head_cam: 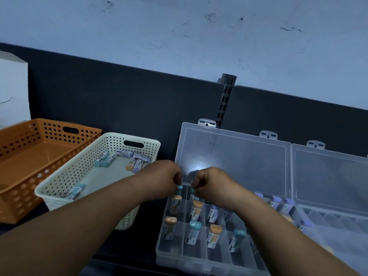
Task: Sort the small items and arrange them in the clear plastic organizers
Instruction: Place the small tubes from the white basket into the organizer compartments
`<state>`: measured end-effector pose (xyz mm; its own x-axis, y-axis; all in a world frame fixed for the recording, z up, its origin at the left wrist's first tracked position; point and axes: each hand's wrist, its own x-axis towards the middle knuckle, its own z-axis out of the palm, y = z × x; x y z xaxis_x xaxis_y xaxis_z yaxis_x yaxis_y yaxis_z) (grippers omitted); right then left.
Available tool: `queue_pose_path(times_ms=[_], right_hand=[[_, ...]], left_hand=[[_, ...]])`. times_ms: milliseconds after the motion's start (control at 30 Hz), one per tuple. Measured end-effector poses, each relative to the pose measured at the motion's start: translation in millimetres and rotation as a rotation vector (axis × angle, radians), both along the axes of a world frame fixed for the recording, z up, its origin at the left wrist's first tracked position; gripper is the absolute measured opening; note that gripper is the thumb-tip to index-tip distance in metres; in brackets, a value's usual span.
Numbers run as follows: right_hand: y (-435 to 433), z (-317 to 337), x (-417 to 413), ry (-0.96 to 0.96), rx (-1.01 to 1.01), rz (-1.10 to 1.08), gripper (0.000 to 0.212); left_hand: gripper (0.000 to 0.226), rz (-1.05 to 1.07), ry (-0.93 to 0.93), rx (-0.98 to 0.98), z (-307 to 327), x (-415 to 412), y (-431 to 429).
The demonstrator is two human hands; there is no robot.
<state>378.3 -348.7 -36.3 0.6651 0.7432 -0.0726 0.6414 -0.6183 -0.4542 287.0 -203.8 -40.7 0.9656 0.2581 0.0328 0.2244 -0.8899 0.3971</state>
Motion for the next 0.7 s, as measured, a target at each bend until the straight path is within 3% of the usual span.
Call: queue_pose_path(times_ms=[333, 700], right_hand=[[0.5, 7.0, -2.5, -0.009, -0.074, 0.039, 0.016], [7.4, 23.0, -6.7, -0.215, -0.047, 0.121, 0.016]], left_hand=[[0.018, -0.019, 0.078, 0.039, 3.5, -1.5, -1.4], [0.019, 0.099, -0.096, 0.023, 21.7, -21.6, 6.2]])
